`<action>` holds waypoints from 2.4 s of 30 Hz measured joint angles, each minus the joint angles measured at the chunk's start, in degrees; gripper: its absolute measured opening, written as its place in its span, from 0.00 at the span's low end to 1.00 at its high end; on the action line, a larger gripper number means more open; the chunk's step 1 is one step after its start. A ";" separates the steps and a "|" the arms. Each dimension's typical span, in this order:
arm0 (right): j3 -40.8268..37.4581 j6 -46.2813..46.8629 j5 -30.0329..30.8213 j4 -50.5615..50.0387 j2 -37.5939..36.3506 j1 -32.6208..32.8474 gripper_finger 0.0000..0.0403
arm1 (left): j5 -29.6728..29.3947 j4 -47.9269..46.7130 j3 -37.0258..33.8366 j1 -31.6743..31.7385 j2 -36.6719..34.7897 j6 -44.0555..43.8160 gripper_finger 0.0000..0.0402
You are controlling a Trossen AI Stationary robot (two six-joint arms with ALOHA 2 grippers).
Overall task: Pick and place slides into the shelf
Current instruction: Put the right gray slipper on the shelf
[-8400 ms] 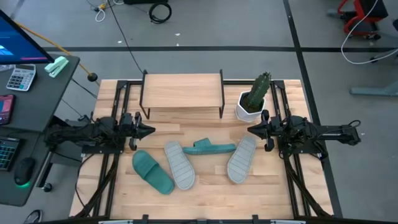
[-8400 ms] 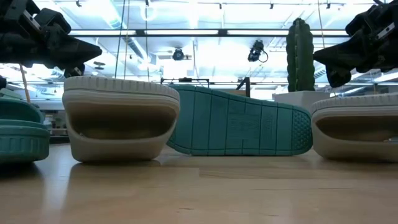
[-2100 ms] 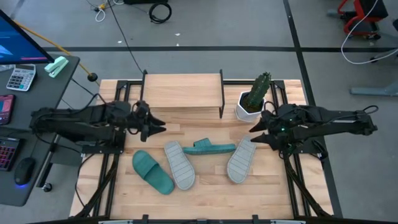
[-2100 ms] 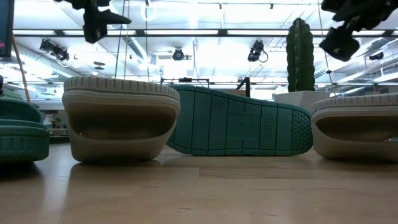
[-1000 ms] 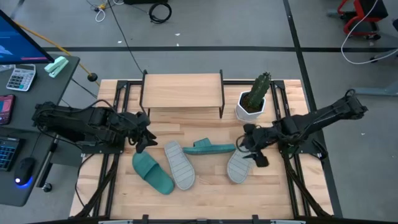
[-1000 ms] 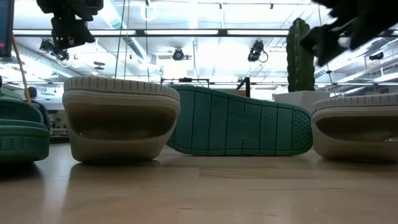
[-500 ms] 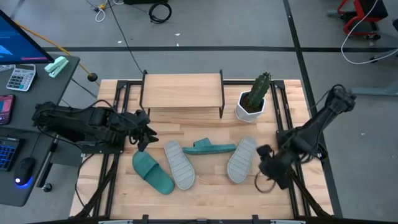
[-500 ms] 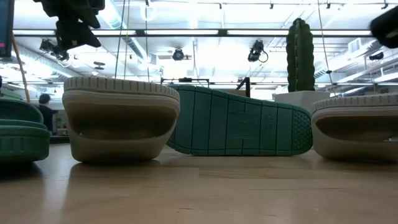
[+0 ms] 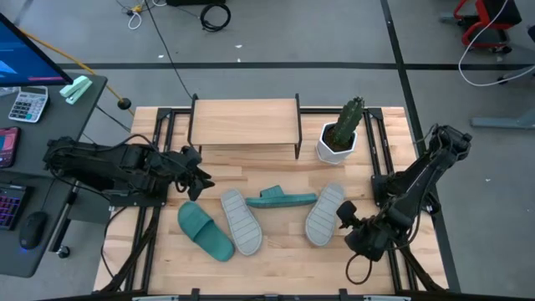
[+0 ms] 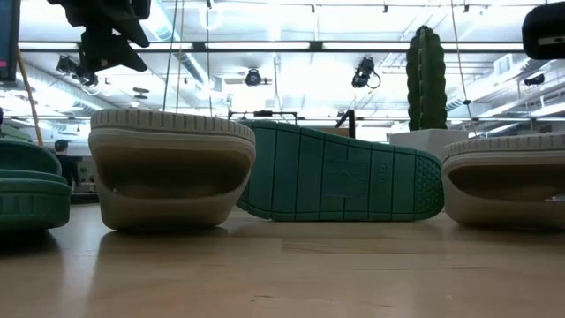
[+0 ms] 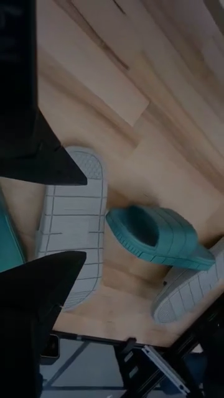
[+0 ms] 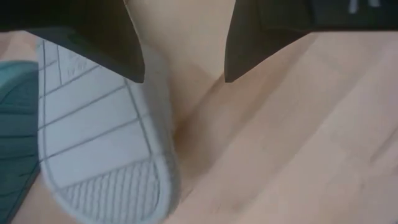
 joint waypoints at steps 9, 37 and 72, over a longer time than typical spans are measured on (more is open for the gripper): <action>1.46 7.48 0.59 4.51 -2.43 0.01 0.53 | -0.58 -0.02 0.00 -0.02 0.00 -0.16 0.45; 0.63 0.61 9.73 5.88 7.75 -2.28 0.90 | -3.58 -0.05 0.00 0.00 0.00 0.34 0.43; 0.72 5.54 12.38 13.92 17.83 -7.51 0.41 | -3.57 -2.58 0.02 -0.01 0.00 0.28 0.43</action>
